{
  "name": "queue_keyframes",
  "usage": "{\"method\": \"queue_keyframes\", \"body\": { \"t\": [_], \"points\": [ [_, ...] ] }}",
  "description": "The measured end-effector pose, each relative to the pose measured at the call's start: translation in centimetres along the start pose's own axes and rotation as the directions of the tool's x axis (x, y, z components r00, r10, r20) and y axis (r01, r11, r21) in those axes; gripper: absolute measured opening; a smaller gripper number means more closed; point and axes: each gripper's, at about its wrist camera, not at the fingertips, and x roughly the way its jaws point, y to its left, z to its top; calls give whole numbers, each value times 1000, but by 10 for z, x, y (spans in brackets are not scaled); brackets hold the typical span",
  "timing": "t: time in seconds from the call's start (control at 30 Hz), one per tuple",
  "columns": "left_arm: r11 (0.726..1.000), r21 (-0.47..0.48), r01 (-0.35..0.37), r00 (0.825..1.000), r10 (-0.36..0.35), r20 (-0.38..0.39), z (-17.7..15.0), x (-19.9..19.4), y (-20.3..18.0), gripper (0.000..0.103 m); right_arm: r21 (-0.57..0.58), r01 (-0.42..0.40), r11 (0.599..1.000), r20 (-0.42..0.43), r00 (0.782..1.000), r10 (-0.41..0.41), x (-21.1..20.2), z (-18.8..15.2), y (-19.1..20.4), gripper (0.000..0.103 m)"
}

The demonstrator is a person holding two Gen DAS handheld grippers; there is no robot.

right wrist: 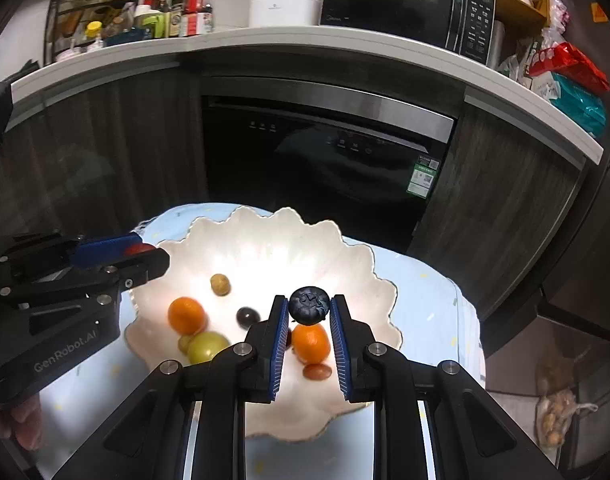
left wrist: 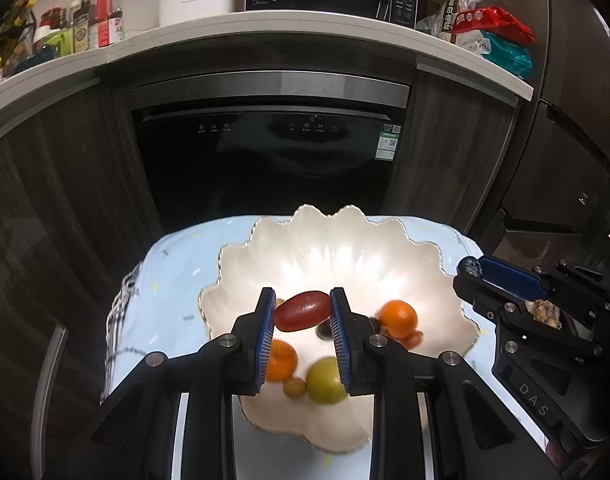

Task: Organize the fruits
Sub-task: 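Carry the red plum and blueberry over the white bowl, then open the left tool to drop the red plum while the right tool releases the blueberry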

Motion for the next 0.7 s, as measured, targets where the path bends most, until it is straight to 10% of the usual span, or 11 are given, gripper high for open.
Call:
{"method": "queue_keyframes", "body": {
  "t": [0.7],
  "points": [
    [998,55,11,997,-6,-81,23,70,18,28,121,83,989,-123,990,-68,74,23,-13,23]
  ]
}}
